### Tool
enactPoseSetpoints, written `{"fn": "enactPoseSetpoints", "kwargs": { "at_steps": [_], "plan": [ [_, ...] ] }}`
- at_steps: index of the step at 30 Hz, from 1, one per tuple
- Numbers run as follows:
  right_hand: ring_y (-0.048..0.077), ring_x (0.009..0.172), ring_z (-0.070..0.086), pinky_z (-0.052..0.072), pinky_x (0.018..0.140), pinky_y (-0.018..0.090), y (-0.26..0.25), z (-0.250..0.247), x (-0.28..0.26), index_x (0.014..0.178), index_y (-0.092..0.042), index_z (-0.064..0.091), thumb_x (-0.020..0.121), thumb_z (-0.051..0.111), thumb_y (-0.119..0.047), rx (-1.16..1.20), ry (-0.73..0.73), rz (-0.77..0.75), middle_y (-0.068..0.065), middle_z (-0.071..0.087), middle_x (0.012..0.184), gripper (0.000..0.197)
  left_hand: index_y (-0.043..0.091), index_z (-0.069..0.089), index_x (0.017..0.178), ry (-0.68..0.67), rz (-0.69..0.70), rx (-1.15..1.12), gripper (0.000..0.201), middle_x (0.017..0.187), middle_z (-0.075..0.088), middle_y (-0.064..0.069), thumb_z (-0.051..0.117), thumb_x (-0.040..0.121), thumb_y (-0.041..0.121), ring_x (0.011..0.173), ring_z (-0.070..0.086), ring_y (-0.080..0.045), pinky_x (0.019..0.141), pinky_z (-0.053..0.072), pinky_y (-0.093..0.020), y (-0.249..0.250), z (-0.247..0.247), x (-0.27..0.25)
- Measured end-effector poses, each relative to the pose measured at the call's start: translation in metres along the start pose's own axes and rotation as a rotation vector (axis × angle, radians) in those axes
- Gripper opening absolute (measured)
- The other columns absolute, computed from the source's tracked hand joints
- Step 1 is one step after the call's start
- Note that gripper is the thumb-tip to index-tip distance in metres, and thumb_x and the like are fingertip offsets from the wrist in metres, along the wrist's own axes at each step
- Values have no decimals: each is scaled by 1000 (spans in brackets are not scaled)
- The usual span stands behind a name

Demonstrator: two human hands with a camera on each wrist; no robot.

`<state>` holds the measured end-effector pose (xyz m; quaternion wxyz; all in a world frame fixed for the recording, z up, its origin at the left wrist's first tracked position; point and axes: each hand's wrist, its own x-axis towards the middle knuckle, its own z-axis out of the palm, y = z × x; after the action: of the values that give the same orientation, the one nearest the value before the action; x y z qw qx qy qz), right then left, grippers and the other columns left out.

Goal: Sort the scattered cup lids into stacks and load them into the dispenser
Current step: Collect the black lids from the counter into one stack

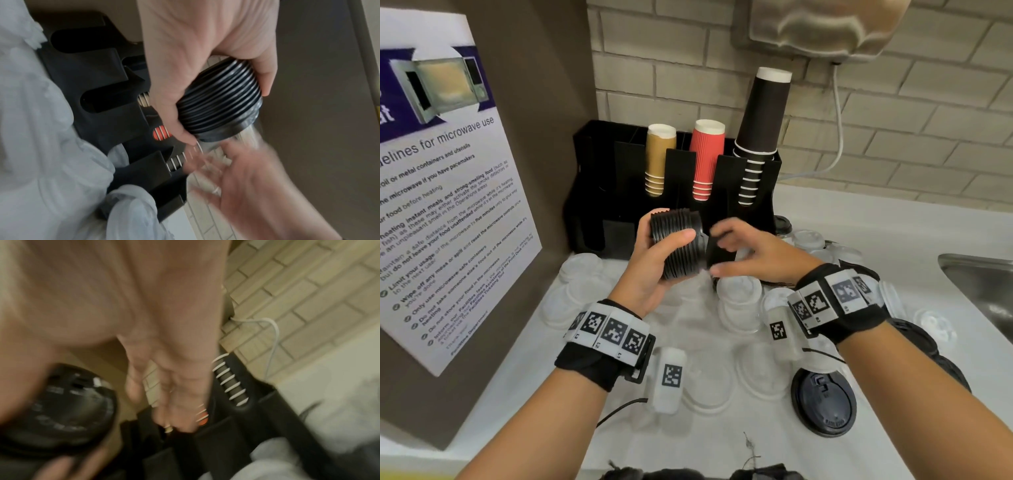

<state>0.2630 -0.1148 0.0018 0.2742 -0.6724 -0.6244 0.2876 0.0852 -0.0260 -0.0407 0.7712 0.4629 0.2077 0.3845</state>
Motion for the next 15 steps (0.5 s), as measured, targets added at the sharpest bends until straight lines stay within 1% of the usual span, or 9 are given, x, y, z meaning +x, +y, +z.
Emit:
{"fn": "enactPoseSetpoints", "kwargs": {
  "at_steps": [1,3,4,5,7,9,11,13,15],
  "plan": [
    [13,115,53,45,87,20,6,-1,2,121,-24,48,76,77,-43,-232,-25,107,-6,56,115,57,31,51,118,8,3,-9,53,127,55,-9,73,71,23,115,58,-31,72,57,-45,2,-4,1],
    [25,117,46,41,94,36,19,7,5,120,-20,42,72,71,-61,-683,-99,311,2,53,117,70,32,51,119,14,5,-14,53,131,52,-11,73,70,23,117,57,-31,71,56,-43,6,-10,3],
    [27,118,43,37,97,42,24,14,7,123,-19,38,70,68,-66,-830,-130,355,3,53,119,77,32,51,119,12,6,-9,54,133,51,-11,73,70,23,118,56,-32,71,56,-43,7,-12,3],
    [28,119,42,34,99,44,27,20,9,127,-19,34,69,67,-67,-923,-156,366,4,54,122,82,32,51,120,9,9,-4,55,134,50,-12,73,70,23,119,56,-32,71,56,-43,8,-13,4],
    [29,120,43,33,100,45,31,26,13,133,-20,27,71,68,-62,-1001,-179,346,6,54,124,85,32,50,122,4,14,7,59,134,51,-11,75,69,25,119,56,-33,73,56,-44,9,-15,4],
    [28,113,48,36,92,42,30,22,13,129,-19,28,74,69,-53,-996,-136,292,5,56,114,76,32,50,124,1,14,21,66,132,52,-10,78,64,29,118,56,-32,76,56,-46,9,-17,3],
    [26,105,51,36,85,39,26,18,13,123,-20,31,74,68,-49,-959,-114,261,2,57,103,67,32,50,125,2,13,32,70,131,53,-8,79,62,31,118,57,-31,77,56,-47,9,-19,3],
    [26,105,52,39,87,40,21,18,15,122,-21,32,72,69,-55,-954,-182,312,2,58,106,71,31,49,126,8,11,37,70,131,52,-8,80,62,32,118,57,-32,78,56,-47,8,-21,3],
    [27,107,54,45,91,41,18,22,20,127,-20,30,70,69,-65,-975,-255,408,4,58,112,83,32,50,125,9,10,40,71,132,52,-9,80,61,33,118,57,-31,78,56,-47,8,-21,3]
  ]
}}
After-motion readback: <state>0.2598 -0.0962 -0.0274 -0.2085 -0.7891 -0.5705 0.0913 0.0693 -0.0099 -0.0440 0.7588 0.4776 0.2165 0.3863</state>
